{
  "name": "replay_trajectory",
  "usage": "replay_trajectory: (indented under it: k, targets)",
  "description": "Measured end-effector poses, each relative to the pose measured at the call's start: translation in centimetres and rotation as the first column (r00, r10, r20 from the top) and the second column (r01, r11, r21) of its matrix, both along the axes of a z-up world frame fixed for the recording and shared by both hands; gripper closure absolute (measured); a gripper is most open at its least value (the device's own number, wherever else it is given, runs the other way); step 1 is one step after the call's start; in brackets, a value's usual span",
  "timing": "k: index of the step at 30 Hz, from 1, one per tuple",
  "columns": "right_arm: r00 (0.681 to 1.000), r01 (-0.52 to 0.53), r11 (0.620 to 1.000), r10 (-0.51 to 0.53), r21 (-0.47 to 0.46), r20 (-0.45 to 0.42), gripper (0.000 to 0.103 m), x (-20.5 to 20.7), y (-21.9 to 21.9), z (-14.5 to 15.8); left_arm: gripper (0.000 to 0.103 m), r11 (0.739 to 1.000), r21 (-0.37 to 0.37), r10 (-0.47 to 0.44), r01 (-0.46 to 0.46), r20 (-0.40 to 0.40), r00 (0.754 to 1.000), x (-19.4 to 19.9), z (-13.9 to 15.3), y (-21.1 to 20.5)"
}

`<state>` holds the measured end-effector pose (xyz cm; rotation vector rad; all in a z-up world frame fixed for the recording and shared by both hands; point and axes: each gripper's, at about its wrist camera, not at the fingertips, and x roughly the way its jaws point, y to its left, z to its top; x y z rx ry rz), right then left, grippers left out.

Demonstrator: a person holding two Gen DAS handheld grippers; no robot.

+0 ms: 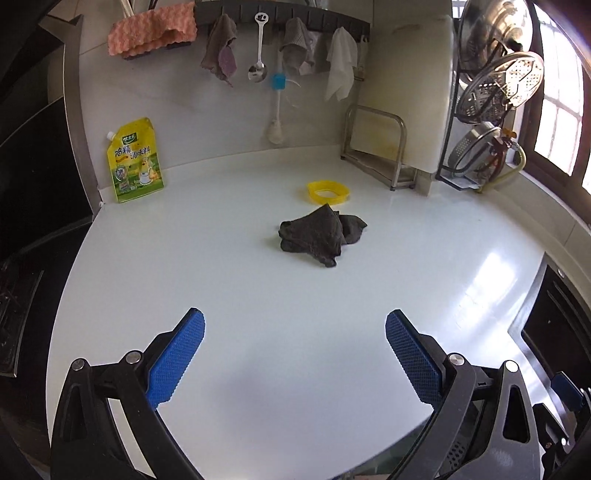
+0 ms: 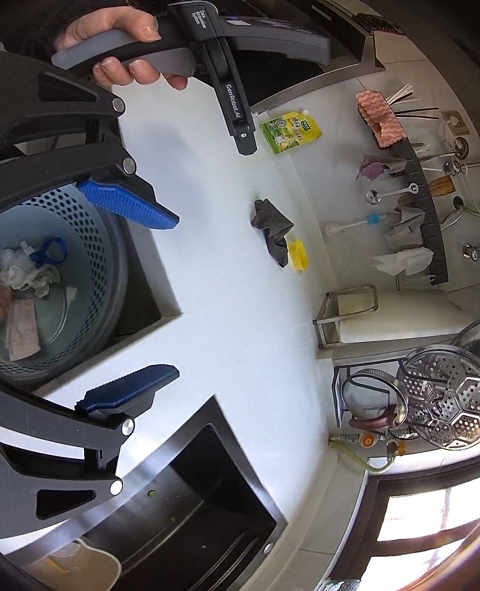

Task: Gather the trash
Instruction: 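Move both open tools up from the bin toward the towel and yellow lid, then grasp the grey towel with the left tool while the right tool grasps the yellow lid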

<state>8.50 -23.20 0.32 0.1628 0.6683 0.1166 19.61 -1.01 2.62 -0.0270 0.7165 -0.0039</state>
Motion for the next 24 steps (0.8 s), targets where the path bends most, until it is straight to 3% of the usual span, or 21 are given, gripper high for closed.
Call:
replay_trajectory:
  k: [6, 9, 12, 19, 21, 24]
  targets:
    - [1.000, -0.014, 1.000, 0.014, 0.022, -0.025, 0.031, 7.7, -0.8, 0.8, 0.006, 0.999, 0.031, 0.043, -0.043, -0.006, 0.999, 7.3, -1.5, -1.3]
    - [0.999, -0.001, 0.999, 0.003, 0.049, -0.049, 0.031, 11.1, -1.6, 0.7, 0.006, 0.997, 0.015, 0.081, -0.080, -0.066, 0.995, 10.7, -3.1, -1.3]
    - [0.999, 0.006, 1.000, -0.005, 0.019, -0.052, 0.031, 13.3, -1.9, 0.6, 0.006, 0.996, -0.044, 0.076, -0.082, -0.122, 0.990, 13.4, -4.6, -1.4]
    - [0.997, 0.009, 1.000, -0.009, -0.001, -0.071, 0.031, 16.9, -2.8, -0.3, 0.006, 0.997, 0.018, 0.077, -0.075, -0.148, 0.986, 17.1, -6.1, -2.8]
    - [0.997, 0.008, 1.000, -0.008, -0.002, -0.079, 0.031, 17.9, -2.9, -0.6, 0.010, 0.997, 0.017, 0.072, -0.070, -0.161, 0.984, 18.1, -6.5, -2.7]
    - [0.996, -0.002, 1.000, 0.001, -0.003, -0.091, 0.031, 19.3, -2.7, -0.7, 0.027, 0.999, -0.002, 0.052, -0.054, -0.180, 0.982, 19.1, -7.0, -2.3]
